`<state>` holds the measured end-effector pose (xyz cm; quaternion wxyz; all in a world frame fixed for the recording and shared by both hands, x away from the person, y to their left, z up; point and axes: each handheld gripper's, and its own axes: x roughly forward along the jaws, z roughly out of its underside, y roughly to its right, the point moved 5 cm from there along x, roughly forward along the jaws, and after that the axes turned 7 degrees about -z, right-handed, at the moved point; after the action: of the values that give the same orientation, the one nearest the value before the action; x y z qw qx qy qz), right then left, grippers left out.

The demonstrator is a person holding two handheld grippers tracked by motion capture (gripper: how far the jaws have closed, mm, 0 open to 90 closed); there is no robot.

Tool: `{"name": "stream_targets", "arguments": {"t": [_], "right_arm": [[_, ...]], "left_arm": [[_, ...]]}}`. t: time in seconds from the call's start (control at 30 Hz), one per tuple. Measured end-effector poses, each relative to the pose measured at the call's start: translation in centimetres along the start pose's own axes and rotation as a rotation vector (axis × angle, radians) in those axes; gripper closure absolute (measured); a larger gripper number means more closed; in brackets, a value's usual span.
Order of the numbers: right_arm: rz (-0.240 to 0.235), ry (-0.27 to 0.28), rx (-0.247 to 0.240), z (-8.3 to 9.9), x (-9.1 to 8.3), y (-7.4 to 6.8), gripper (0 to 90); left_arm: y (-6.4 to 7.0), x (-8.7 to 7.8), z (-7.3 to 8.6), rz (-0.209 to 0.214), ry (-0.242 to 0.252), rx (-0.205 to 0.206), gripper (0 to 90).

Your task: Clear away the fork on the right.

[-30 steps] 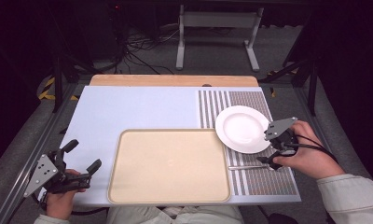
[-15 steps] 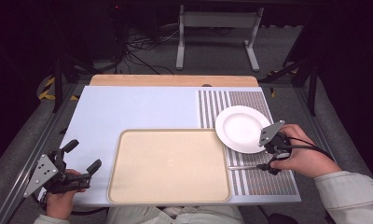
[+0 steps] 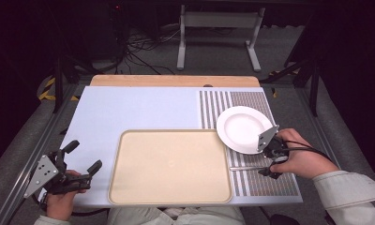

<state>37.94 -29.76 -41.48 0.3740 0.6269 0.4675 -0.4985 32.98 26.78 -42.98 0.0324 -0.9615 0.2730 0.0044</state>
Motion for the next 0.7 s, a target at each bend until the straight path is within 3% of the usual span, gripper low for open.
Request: {"name": "stream_targets", "arguments": {"t": [0.7], "right_arm": [[-0.094,-0.066,0.025,1.5,3.3,0.1,14.2]], "left_arm": [[0.0,0.0,0.0,0.001,0.0,0.001,0.8]]}}
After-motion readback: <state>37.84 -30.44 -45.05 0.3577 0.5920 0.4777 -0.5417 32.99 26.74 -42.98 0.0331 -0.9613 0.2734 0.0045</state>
